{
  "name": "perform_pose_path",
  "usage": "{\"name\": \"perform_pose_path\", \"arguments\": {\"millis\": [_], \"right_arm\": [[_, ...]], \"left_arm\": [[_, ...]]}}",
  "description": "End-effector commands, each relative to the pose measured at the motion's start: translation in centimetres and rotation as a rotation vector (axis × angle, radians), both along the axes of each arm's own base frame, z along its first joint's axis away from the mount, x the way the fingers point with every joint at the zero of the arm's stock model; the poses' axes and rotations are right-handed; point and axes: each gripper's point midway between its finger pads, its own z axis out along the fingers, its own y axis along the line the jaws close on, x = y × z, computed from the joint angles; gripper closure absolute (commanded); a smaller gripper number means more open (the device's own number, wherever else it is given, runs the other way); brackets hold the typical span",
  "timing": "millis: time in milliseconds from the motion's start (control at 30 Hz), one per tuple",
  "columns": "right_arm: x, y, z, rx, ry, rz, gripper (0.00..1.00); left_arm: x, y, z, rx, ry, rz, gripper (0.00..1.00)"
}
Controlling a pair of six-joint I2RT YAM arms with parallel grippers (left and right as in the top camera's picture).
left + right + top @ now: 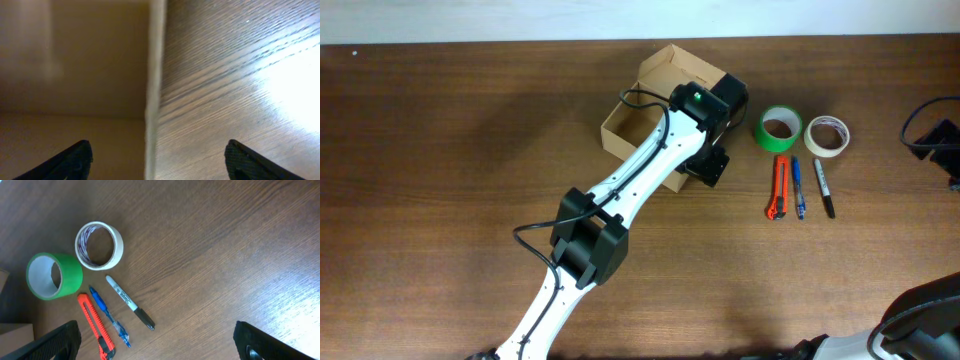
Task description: Pack container
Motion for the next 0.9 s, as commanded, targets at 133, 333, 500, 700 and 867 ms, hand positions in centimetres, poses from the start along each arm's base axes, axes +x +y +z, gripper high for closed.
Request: {"name": "perform_pose_path", "arguments": {"millis": [133,333,500,700,867], "right_arm": [[1.5,0.0,1.2,0.013,-0.087,0.026,0.01],[2.1,0.7,1.6,0.051,-0.126,0.052,0.01],[2.1,1.3,1.7,0.060,-0.115,0.062,0.15],[2.9,4.6,4.0,0.018,-0.064,0.137,0.28],[4.9,9.4,8.9,-0.076,-0.090,0.227,0.28]], "left_arm": [[3.4,2.1,7.6,0.024,-0.227,0.047,0.05],[6.0,7.0,14.8,0.012,-0.410,0.142,0.00],[8.0,13.1,19.0,-0.009,-0.489,0.255,0.00],[9.8,24.4,22.8,-0.002,-0.554,0.486,0.00],[10.0,34.6,23.6,0.056,-0.562,0.684,0.00]]}}
